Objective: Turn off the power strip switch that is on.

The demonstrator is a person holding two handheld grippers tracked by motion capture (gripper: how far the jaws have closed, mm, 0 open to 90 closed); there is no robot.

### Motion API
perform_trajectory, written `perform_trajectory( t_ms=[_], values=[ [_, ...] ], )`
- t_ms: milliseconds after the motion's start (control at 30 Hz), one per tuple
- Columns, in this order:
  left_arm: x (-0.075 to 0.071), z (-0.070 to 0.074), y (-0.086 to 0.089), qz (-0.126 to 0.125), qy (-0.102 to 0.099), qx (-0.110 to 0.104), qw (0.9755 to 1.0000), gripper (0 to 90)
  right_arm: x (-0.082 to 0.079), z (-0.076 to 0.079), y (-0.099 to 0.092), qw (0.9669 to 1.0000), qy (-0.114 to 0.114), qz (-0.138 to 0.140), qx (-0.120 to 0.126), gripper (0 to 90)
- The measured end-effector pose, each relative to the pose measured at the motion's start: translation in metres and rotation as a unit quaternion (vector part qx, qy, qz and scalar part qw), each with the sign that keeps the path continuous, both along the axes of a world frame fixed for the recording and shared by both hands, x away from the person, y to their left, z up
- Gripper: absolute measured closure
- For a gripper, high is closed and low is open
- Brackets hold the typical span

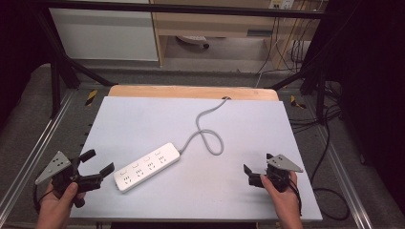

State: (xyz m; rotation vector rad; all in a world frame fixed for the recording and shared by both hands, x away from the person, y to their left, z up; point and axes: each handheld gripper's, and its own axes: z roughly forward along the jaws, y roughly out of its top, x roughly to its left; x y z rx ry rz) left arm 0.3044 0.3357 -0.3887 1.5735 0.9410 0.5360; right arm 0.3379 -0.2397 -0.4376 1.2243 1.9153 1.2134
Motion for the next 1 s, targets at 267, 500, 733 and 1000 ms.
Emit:
perform_trajectory(
  t_ms=[267, 500, 733, 1000],
  values=[
    [0.002, 0.014, -0.008, -0.007, -0.008, 0.001, 0.9999, 5.4, 0.000, 0.001, 0.001, 1.0000, -0.002, 0.002, -0.004, 3.6],
    [0.006, 0.019, -0.015, -0.015, -0.006, 0.010, 0.9998, 5.8, -0.001, 0.001, 0.002, 1.0000, -0.001, 0.004, -0.001, 3.6],
    [0.011, 0.027, -0.024, -0.021, -0.009, 0.012, 0.9997, 6.0, -0.001, 0.002, 0.002, 1.0000, -0.001, 0.004, 0.002, 3.8],
    [0.017, 0.029, -0.030, -0.026, -0.005, 0.015, 0.9995, 6.0, -0.001, 0.002, 0.001, 1.0000, -0.002, 0.004, 0.006, 3.7]
  ],
)
